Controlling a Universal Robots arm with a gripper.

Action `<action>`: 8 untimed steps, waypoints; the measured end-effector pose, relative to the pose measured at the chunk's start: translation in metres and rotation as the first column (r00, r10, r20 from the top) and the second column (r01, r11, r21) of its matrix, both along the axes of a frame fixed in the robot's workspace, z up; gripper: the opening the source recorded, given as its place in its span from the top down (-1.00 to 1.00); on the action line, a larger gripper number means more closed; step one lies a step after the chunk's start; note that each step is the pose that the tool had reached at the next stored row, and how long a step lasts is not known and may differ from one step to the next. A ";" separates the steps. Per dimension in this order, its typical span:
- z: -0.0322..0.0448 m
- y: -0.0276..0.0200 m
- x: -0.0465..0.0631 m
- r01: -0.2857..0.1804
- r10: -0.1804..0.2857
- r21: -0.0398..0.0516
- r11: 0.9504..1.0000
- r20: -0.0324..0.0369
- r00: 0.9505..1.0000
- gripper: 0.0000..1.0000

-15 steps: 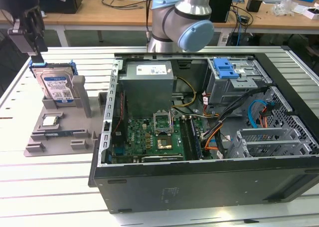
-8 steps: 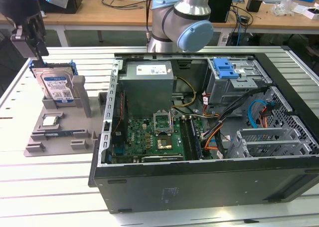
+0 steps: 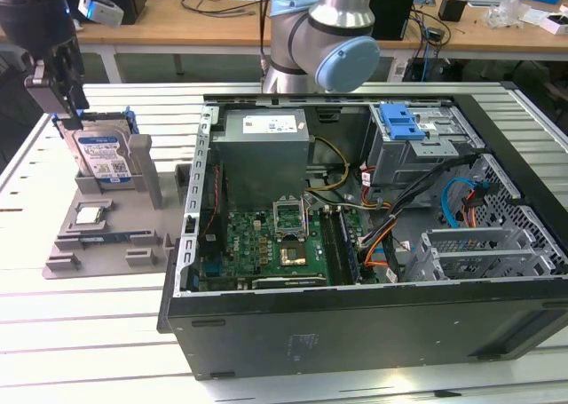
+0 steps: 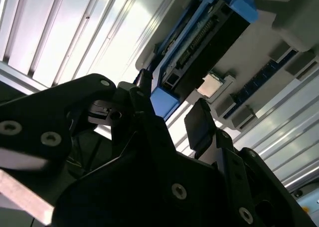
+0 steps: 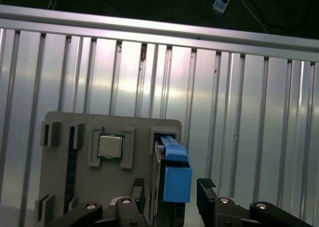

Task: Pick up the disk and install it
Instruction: 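Pick up the disk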

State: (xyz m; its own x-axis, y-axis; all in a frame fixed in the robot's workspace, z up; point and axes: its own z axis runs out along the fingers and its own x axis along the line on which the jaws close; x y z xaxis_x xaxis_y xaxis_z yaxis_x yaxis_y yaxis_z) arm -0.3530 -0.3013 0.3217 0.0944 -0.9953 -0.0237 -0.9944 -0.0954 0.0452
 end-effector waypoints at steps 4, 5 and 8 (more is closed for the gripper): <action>-0.0122 0.0000 0.000 0.000 0.000 0.000 1.000 0.000 1.000 -0.08; -0.0143 0.0001 0.000 0.000 0.000 0.000 1.000 0.000 1.000 -0.08; -0.0222 0.0001 0.000 0.000 0.000 0.000 1.000 0.000 1.000 -0.08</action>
